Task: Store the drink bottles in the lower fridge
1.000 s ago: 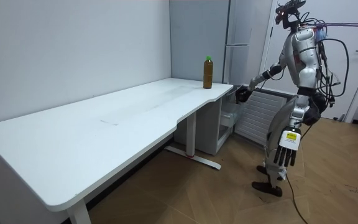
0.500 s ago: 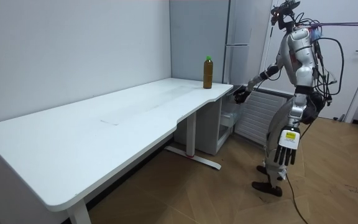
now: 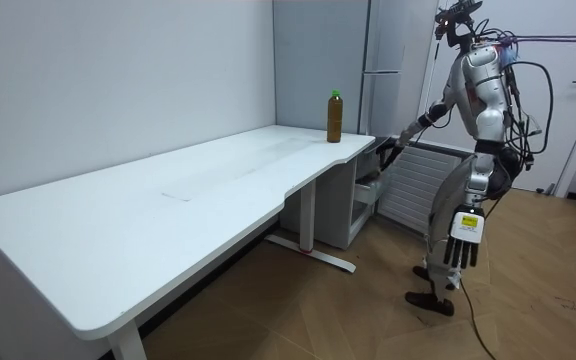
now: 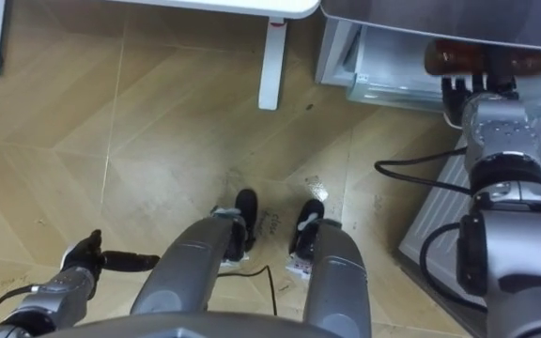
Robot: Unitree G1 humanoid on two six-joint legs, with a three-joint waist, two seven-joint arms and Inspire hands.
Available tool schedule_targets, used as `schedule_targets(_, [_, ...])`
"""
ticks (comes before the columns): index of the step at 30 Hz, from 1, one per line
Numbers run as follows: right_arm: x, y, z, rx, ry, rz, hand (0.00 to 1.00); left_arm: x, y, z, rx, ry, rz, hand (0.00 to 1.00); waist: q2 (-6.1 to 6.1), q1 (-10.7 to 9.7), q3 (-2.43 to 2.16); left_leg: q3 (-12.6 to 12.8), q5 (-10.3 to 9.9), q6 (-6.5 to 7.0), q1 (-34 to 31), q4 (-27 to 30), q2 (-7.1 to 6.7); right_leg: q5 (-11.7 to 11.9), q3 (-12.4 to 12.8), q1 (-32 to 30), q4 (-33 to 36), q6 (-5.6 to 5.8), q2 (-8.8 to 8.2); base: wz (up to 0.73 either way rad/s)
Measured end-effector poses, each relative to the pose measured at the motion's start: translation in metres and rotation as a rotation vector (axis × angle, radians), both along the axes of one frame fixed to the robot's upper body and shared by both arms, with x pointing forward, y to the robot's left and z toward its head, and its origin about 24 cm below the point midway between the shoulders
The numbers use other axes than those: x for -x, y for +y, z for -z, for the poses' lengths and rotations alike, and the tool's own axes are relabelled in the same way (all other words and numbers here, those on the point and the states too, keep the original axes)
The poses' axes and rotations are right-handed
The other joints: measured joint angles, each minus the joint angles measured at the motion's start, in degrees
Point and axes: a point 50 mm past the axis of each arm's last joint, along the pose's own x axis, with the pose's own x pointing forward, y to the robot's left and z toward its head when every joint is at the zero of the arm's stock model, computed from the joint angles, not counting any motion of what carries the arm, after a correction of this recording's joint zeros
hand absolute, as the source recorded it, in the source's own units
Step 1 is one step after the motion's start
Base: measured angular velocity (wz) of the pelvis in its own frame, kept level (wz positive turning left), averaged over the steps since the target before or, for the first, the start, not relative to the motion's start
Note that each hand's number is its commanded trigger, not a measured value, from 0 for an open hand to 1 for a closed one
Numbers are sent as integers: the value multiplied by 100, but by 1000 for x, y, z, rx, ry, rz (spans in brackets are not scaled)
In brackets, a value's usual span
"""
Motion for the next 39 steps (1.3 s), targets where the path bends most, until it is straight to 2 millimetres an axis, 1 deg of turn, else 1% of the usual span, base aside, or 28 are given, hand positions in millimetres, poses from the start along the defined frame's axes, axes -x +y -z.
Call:
schedule_targets(7, [-1,1,0,7,-30,-22,0,-3,2,-2,14,-17,-14,0,6,2,-3,-8,-1,1,39,7,11,19,-16,55,-4,-1,9,0])
schedule_targets(10, [-1,1,0,37,-32,-42,0,-3,3,-2,24,-21,-19,0,23,12,-13,-6,-2,2,62,-4,18,44,-15,91,-25,3,19,-2])
schedule_targets(13, [-1,1,0,43,-39,-50,0,-3,3,-2,28,-19,-18,0,42,55,-24,-3,1,5,63,-12,52,105,-14,126,-115,-1,69,-6])
schedule_targets(15, [1,-1,4,43,-34,-46,0,-2,3,-2,35,-10,-19,0,44,82,-26,-22,0,5,91,-11,63,109,-18,171,-139,0,93,2])
schedule_targets(23, [2,-1,5,77,-33,-71,0,-1,3,-1,43,15,-20,0,70,102,-40,-12,3,0,131,-24,77,110,-42,201,-127,-22,87,0])
schedule_targets(25, [6,-4,9,115,-7,-102,0,1,3,0,42,21,-21,0,106,105,-47,-32,3,-2,225,-55,87,114,-99,324,-197,-29,91,2])
schedule_targets(27, [11,-10,14,174,41,-140,0,1,5,-1,38,21,-23,0,107,116,-47,-26,6,-6,401,-147,72,91,-108,476,-232,-22,73,2])
schedule_targets(29, [14,-10,18,208,67,-173,0,2,6,-1,38,23,-24,0,107,117,-48,-21,19,-15,563,-259,73,90,-119,628,-331,-20,85,0])
schedule_targets(34, [18,-13,20,251,92,-269,0,-4,11,-4,61,-8,-64,0,97,-26,-47,-18,41,-17,751,-380,67,85,-172,821,-457,-9,89,4])
schedule_targets(35, [20,-15,22,269,90,-300,0,-7,13,-5,64,-16,-71,0,97,-85,-47,-31,44,-17,780,-384,67,85,-193,863,-483,-8,90,5])
schedule_targets(38, [29,-18,29,318,81,-397,0,-11,17,-8,74,-40,-96,0,53,-191,-45,-28,45,-15,956,-454,58,53,-213,1057,-540,31,84,5])
schedule_targets(39, [34,-19,32,333,80,-440,0,-11,19,-9,76,-47,-109,0,12,-236,-60,-21,45,-15,1034,-497,60,51,-221,1144,-611,34,94,0])
